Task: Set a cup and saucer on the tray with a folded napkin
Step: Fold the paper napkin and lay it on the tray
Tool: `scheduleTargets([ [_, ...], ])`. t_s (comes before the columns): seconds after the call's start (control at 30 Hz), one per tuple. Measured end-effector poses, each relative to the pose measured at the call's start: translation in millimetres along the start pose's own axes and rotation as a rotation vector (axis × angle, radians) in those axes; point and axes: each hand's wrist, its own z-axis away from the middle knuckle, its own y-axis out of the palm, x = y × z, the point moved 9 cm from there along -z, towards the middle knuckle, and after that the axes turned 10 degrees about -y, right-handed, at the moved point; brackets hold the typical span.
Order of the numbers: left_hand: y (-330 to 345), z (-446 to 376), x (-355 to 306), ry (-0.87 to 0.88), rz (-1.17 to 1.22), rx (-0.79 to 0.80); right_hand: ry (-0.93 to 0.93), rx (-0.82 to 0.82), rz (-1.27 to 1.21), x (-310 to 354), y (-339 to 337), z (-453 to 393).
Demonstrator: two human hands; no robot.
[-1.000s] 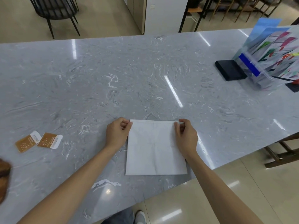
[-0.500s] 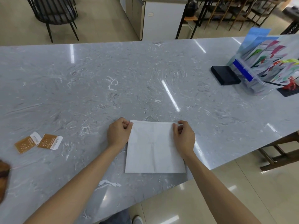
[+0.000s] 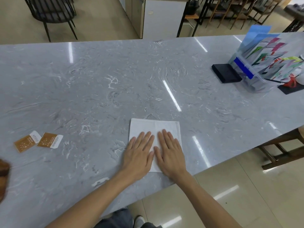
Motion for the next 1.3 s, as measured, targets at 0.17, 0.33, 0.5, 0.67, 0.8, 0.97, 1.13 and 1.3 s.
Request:
scheduleTargets([
  [0.17, -3.2, 2.5, 22.5, -0.057, -0.008, -0.011, 0.078, 0.060, 0.084, -30.6, -3.3, 9.4],
  [0.33, -4.8, 7.8, 35.9, -0.097, -0.034, 0.032, 0.112, 0.087, 0.026, -51.3, -9.8, 16.9],
  [0.5, -6.7, 16.1, 43.7, -0.107, -0.035, 0.058, 0.030, -0.037, -0.063, -41.5, -25.4, 25.8],
  [0.67, -13.6, 43.7, 41.6, 0.044, -0.026, 0.023, -0.271, -0.028, -0.070, -15.1, -24.7, 79.5],
  [0.8, -13.4, 74.8, 39.5, 0.103, 0.042, 0.020, -0.312, 0.068, -0.045, -10.1, -16.2, 105.0],
  [0.97, -3.4, 119.5, 44.1, 0.113, 0.004, 0.108, -0.399, 0.111, -0.029, -5.9, -13.0, 112.9],
  [1.13, -7.9, 154.4, 44.9, 0.092, -0.021, 0.057, -0.447, -0.074, -0.233, -5.2, -34.5, 124.6],
  [1.3, -31.5, 187.7, 38.7, 0.069, 0.146, -0.120, -0.362, -0.141, -0.371, 8.3, -60.2, 134.8],
])
